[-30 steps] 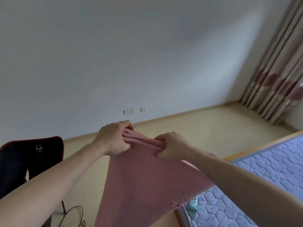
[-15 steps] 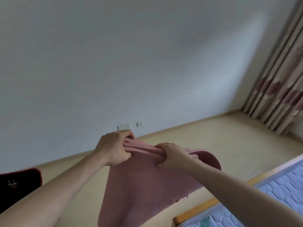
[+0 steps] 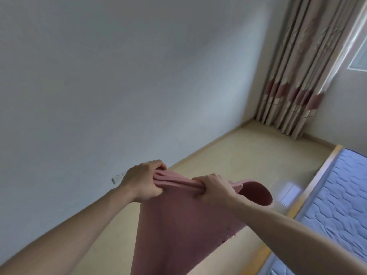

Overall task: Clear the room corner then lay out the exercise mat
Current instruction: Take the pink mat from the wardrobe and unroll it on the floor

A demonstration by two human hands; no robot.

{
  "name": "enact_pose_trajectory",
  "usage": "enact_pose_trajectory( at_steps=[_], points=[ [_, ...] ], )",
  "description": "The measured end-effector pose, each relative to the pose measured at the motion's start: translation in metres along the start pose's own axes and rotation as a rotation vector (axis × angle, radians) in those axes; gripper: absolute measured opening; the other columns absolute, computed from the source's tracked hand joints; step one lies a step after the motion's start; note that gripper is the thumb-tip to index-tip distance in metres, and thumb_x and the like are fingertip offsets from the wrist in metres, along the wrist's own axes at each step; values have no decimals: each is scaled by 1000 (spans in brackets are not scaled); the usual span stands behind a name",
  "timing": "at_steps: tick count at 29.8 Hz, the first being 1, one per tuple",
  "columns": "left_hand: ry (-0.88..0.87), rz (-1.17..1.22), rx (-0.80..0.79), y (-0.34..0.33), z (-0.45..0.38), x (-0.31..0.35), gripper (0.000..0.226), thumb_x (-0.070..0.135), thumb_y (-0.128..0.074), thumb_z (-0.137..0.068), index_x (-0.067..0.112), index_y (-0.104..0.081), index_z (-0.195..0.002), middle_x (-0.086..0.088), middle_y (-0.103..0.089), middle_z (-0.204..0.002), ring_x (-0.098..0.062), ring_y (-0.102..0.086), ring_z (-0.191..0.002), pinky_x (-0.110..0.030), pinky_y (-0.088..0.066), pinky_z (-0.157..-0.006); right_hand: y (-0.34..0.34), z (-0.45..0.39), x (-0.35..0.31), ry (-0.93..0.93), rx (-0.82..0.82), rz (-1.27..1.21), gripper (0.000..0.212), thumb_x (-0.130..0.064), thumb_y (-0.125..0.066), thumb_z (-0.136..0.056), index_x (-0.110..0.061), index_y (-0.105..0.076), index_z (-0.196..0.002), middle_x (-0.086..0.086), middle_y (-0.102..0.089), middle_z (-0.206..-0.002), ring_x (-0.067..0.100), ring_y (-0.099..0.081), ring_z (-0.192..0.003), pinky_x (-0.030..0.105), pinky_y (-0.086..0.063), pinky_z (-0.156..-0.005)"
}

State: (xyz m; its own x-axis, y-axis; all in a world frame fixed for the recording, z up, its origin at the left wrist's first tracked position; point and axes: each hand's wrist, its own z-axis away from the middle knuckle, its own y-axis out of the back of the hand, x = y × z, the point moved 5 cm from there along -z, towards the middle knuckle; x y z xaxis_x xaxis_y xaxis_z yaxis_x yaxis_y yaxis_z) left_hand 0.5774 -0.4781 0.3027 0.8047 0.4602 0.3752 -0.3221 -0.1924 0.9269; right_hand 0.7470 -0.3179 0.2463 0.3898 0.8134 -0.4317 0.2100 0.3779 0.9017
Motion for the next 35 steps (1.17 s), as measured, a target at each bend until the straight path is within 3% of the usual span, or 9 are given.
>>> enact_pose_trajectory(
  at_steps=[5,12,19,22,28,33,35],
  points=[
    [-102,75,-68,-5,-64,-7,58,29,-69,-60,46,-55,-114,29,-62,-103,-4,-60,-92,-21,-45,-73,10,-24,20,-117,59,8,26,-34,-63,-69,-35,-64,-95,-9,-64,-71,13,-57,-69,24,-41,-58],
    [-227,118,-164,-26,-155,5,80,44,-74,-57,47,-45,-131,29,-55,-119,-2,-58,-104,-29,-52,-89,28,-64,75,-225,110,41,25,-33,-62,-68,-35,-63,-94,-10,-66,-73,13,-59,-70,30,-50,-65],
    [-192,80,-371,-71,-279,2,109,56,-83,-56,42,-28,-149,22,-48,-137,-9,-53,-125,-33,-49,-103,40,-135,164,-278,77,63,25,-27,-58,-67,-32,-62,-91,-8,-66,-74,14,-59,-70,31,-53,-66],
    [-164,115,-409,-83,-330,8,116,60,-87,-50,42,-29,-149,21,-48,-140,-7,-48,-131,-32,-46,-106,51,-168,205,-288,61,57,26,-28,-58,-67,-33,-62,-92,-9,-65,-74,15,-59,-71,32,-53,-67],
    [-212,176,-401,-100,-420,45,90,53,-89,-52,48,-46,-131,26,-61,-120,0,-58,-112,-31,-54,-95,86,-224,277,-297,64,56,26,-29,-58,-67,-31,-64,-93,-9,-64,-72,13,-58,-70,30,-50,-66],
    [-230,179,-397,-117,-485,74,75,50,-86,-55,50,-49,-120,24,-65,-109,-1,-63,-101,-33,-58,-86,108,-252,328,-315,106,56,30,-28,-60,-68,-36,-65,-96,-14,-54,-65,11,-50,-69,25,-37,-65],
    [-250,173,-384,-126,-517,88,70,45,-84,-57,50,-49,-117,24,-66,-107,-2,-63,-99,-34,-58,-84,118,-266,354,-342,125,56,31,-30,-61,-68,-39,-65,-98,-14,-59,-70,13,-54,-73,25,-36,-67]
  ],
)
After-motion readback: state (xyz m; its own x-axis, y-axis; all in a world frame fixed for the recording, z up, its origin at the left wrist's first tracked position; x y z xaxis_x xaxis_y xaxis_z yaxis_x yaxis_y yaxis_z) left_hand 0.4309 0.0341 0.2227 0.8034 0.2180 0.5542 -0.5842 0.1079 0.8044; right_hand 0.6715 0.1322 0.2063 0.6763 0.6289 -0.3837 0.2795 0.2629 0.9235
